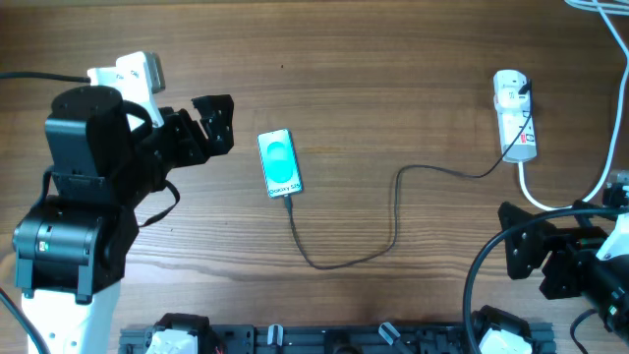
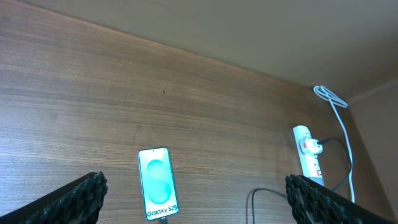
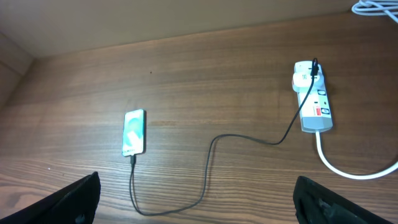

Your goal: Plug charger to phone and switch on socket

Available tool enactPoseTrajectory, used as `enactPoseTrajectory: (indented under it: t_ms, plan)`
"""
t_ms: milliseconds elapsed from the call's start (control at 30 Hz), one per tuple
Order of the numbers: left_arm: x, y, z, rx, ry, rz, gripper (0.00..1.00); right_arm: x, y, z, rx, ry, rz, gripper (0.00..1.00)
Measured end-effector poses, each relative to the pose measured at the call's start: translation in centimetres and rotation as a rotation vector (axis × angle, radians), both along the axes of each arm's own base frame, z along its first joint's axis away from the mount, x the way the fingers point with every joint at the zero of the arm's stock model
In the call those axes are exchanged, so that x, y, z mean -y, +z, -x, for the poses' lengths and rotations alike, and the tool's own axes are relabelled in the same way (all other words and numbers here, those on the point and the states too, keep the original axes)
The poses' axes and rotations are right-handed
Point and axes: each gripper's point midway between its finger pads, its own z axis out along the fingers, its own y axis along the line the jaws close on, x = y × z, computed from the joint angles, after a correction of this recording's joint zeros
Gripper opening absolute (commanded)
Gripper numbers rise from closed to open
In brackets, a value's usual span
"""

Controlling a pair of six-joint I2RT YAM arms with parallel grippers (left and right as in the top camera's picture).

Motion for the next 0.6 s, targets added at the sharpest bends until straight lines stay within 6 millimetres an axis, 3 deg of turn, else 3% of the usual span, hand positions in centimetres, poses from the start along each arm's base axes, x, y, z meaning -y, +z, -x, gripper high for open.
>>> enactPoseTrajectory:
  t_ms: [333,600]
  plan:
    - [0.0,0.0,0.0,0.000,0.000,0.000,1.00,0.5,0.2,-0.8,0.030,0.006,0.045,1.00]
    - [0.0,0.0,0.0,0.000,0.000,0.000,1.00,-1.4,1.8,-4.3,0.337,0.193,0.181,1.00]
